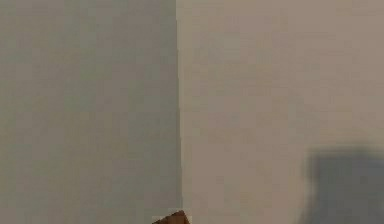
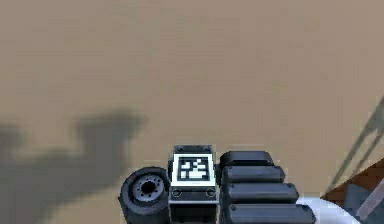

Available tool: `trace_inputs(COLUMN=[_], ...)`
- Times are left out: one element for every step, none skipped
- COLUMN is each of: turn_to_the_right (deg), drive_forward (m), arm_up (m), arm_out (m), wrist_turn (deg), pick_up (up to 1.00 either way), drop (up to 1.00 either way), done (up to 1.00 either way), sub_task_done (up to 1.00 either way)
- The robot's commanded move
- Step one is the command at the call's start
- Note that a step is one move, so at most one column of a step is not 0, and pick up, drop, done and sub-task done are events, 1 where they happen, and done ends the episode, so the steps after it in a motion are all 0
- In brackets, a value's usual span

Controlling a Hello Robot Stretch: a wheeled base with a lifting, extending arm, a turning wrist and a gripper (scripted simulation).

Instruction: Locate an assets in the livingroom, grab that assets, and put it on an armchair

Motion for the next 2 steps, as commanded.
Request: trace_inputs(turn_to_the_right=[-45.0,-45.0], drive_forward=[0.0,0.0], arm_up=[0.0,0.0], arm_out=[0.0,0.0], wrist_turn=[0.0,0.0], pick_up=[0.0,0.0], drop=[0.0,0.0], done=[0.0,0.0], sub_task_done=[0.0,0.0])
